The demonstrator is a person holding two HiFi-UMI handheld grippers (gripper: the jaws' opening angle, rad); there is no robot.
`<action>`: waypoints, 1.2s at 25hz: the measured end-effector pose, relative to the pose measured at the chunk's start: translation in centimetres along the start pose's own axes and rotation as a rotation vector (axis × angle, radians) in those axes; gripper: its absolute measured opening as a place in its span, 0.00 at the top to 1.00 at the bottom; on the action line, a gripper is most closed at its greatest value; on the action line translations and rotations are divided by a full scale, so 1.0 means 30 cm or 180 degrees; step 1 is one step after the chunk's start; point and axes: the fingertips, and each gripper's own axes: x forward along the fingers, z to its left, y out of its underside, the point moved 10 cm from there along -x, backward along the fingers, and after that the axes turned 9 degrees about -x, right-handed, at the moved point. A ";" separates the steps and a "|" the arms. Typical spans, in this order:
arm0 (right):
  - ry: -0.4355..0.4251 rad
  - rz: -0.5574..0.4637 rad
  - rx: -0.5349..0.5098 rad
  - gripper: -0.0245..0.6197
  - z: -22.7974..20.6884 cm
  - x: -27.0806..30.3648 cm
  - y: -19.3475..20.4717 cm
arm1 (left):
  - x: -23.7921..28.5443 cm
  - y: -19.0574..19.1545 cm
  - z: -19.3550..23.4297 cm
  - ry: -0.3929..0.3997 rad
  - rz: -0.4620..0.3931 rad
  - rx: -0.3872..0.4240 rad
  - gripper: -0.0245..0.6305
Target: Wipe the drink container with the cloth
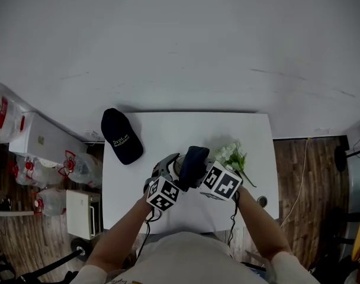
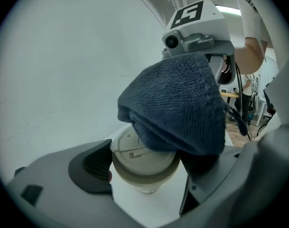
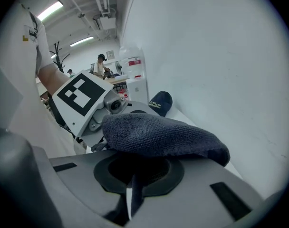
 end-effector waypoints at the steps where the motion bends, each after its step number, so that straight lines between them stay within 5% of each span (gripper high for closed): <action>1: 0.0032 0.0012 -0.0065 0.89 0.001 0.011 -0.014 | 0.002 -0.001 -0.001 0.0014 0.0003 0.0015 0.31; 5: 0.0262 -0.0002 -0.0258 0.89 -0.010 0.052 -0.053 | 0.000 -0.008 0.001 -0.0020 0.0126 -0.0048 0.31; 13: 0.0675 -0.0275 0.0196 0.89 -0.090 0.023 0.018 | 0.002 -0.012 -0.016 -0.0291 0.0106 -0.0219 0.31; 21: 0.1107 -0.0150 0.0474 0.89 -0.056 -0.033 0.063 | 0.011 -0.025 0.010 -0.0156 0.0162 -0.0319 0.31; 30: 0.0964 -0.0178 0.0691 0.90 0.050 -0.060 0.101 | 0.009 -0.023 0.023 -0.0039 0.0185 -0.0292 0.30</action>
